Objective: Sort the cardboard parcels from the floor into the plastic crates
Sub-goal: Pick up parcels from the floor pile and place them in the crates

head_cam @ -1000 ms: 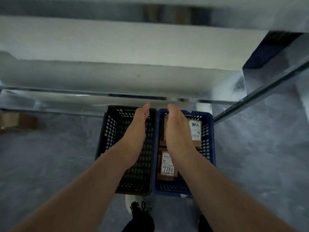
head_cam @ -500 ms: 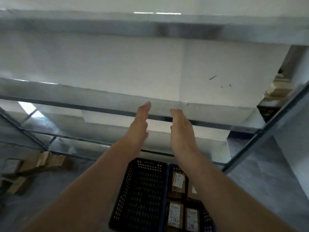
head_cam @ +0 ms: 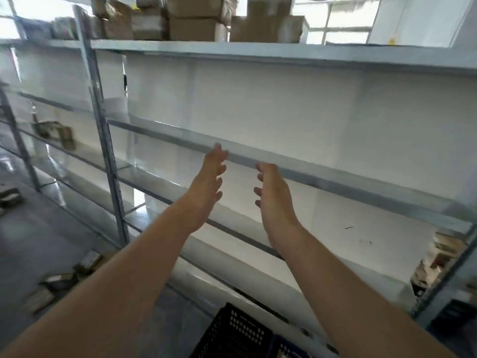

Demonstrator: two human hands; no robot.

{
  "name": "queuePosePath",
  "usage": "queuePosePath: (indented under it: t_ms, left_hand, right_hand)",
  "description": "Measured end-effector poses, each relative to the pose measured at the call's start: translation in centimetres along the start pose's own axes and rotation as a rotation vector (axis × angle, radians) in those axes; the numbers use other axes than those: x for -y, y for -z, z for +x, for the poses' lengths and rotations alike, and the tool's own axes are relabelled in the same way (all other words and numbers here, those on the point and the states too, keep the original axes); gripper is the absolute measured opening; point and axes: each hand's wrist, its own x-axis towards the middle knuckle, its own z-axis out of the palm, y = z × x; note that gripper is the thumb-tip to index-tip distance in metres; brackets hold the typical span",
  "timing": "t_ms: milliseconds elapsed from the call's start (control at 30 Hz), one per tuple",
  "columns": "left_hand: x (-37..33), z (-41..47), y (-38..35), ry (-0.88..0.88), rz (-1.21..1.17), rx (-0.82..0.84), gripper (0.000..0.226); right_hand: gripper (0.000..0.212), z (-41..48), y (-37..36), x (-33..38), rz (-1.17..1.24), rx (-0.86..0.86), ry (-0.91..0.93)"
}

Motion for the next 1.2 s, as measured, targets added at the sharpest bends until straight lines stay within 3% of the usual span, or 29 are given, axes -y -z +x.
queuePosePath:
  t_ms: [67,133,267,500,700,867,933,1000,1200]
  left_hand:
    - [-1.8,-1.3,2.9,-0.022,0.022,-0.022,0.093]
    - [-2.9,-1.9,6.3,-0.032,0.029,-0.063,0.103]
    - [-4.4,-2.2,15.1,-0.046,0.07,-0.14,0.102]
    - [-4.6,-1.8,31.7,0.0,0.172,-0.262,0.096]
    - [-1.4,0.6,42.1,0.058,0.177,-0.318,0.073]
    - [2.4,5.3,49.7,0.135,0.15,-0.373,0.075]
    - [4.0,8.1,52.3,0.175,0.138,-0.42,0.072]
    - [5.6,11.3,54.5,0.196,0.127,-0.464,0.069]
    - [10.3,20.7,58.9,0.273,0.141,-0.478,0.073]
  right_hand:
    - [0.079,-1.1,-2.8,1.0,-0.022,0.021,-0.006]
    - [0.09,-1.4,-6.0,1.5,-0.006,0.047,-0.011]
    - [0.055,0.0,-13.5,2.3,0.078,0.101,-0.035]
    - [0.038,1.7,-30.6,1.9,0.064,0.25,-0.01]
    - [0.04,4.4,-41.8,-2.8,0.101,0.298,-0.155]
    - [0.053,9.3,-49.5,-5.8,0.058,0.396,-0.233]
    - [0.035,12.1,-52.5,-7.0,0.043,0.437,-0.239]
    - [0.03,15.5,-55.2,-8.8,0.035,0.466,-0.228]
    - [0.064,24.8,-61.1,-13.6,-0.022,0.535,-0.312]
